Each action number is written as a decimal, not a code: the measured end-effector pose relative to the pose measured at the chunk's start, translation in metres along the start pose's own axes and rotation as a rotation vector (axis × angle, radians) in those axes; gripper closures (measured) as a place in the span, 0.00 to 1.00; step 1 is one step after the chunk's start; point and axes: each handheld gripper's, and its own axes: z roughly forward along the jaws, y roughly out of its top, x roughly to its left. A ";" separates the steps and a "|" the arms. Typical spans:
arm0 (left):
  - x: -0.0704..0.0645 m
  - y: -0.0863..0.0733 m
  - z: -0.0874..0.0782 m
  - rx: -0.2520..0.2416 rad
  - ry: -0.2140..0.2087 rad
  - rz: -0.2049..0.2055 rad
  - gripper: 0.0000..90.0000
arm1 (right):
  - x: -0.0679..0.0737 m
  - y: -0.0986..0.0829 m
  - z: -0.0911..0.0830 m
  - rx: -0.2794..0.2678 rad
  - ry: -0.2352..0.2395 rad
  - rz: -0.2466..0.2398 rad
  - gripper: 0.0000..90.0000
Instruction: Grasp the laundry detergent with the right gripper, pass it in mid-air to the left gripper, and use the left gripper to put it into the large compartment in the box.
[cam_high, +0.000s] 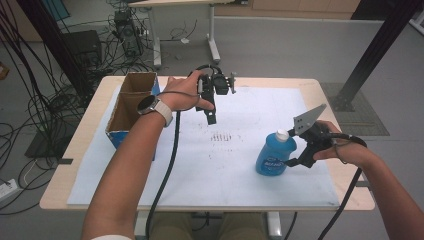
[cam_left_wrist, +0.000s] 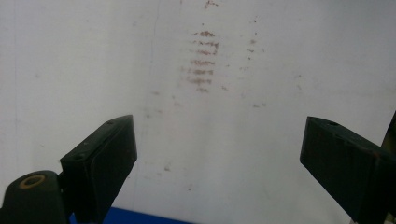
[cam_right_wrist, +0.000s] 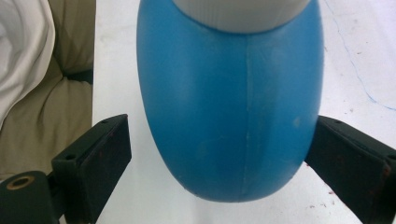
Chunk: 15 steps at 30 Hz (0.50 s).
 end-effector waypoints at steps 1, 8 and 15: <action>0.000 0.000 0.000 -0.001 -0.002 0.001 0.12 | 0.000 0.000 0.000 -0.001 0.003 0.000 0.09; 0.000 0.000 0.003 0.004 -0.005 0.000 0.12 | -0.001 -0.004 0.004 -0.014 0.001 0.002 0.10; 0.001 -0.001 0.004 0.007 -0.008 -0.003 0.12 | -0.001 -0.005 0.007 -0.032 0.009 -0.009 0.14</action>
